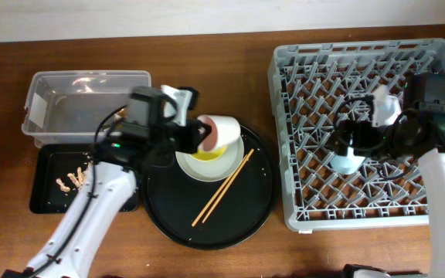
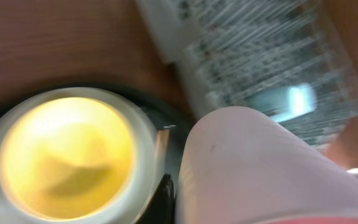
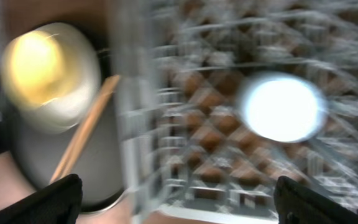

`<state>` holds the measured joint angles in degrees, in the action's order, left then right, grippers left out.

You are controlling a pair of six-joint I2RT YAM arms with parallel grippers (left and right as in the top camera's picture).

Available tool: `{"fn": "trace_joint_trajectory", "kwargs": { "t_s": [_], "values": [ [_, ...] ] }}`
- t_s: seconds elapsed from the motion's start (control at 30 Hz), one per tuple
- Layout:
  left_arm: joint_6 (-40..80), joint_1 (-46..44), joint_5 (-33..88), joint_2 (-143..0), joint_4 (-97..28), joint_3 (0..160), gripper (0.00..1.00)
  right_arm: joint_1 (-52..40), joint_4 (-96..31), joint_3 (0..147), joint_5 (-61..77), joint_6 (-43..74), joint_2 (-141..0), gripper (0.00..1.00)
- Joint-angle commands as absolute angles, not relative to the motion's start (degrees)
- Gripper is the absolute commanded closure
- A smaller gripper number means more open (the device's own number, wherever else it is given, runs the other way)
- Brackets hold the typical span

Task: Sort waste into correct bins and load items into the dishwasher rack
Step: 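Grasp the pink cup with the left gripper and lift it, then hand the pink cup from the left gripper to the right gripper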

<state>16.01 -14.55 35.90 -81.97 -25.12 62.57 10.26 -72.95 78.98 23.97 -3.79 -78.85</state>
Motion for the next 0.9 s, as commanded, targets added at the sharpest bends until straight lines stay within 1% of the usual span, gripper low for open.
{"fn": "trace_joint_trajectory", "kwargs": {
  "t_s": [0.0,0.1,0.17,0.27,0.4,0.53,0.7,0.8,0.83,0.87],
  "values": [
    [21.89,-9.3,62.37,-83.88,-22.31,62.94,1.0,5.82,-74.04,80.03,49.08,-18.33,-81.8,0.01],
    [21.89,-8.56,72.03,-85.76,-19.81,62.94,1.0,-0.1,-73.71,80.03,57.47,-23.24,-84.23,0.01],
    [21.89,-8.62,75.24,-86.7,-18.9,62.94,1.0,-4.4,-72.2,80.03,60.38,-24.23,-85.78,0.01],
    [21.87,-8.62,76.95,-86.89,-18.87,62.94,1.0,-9.23,-68.12,80.03,65.25,-24.27,-87.42,0.01],
    [21.89,-8.62,77.52,-86.89,-18.92,62.94,1.0,-12.58,-61.82,80.03,73.47,-24.21,-87.94,0.01],
    [21.91,-8.75,80.31,-86.89,-18.92,62.94,1.0,-15.22,-58.48,80.03,75.64,-24.21,-87.94,0.01],
    [22.11,-10.59,79.72,-86.89,-18.85,62.94,1.0,-17.58,-55.64,80.05,77.8,-24.18,-87.94,0.01],
    [22.11,-11.51,79.72,-86.89,-18.87,62.94,1.0,-17.63,-55.09,80.05,77.8,-24.18,-87.94,0.08],
    [22.11,-11.57,79.72,-86.89,-18.9,62.94,1.0,-17.61,-55.0,80.05,77.78,-24.18,-87.94,0.12],
    [22.35,-11.62,79.72,-86.89,-18.9,62.94,1.0,-17.61,-54.96,80.05,77.78,-24.18,-87.94,0.12]
  ]
}}
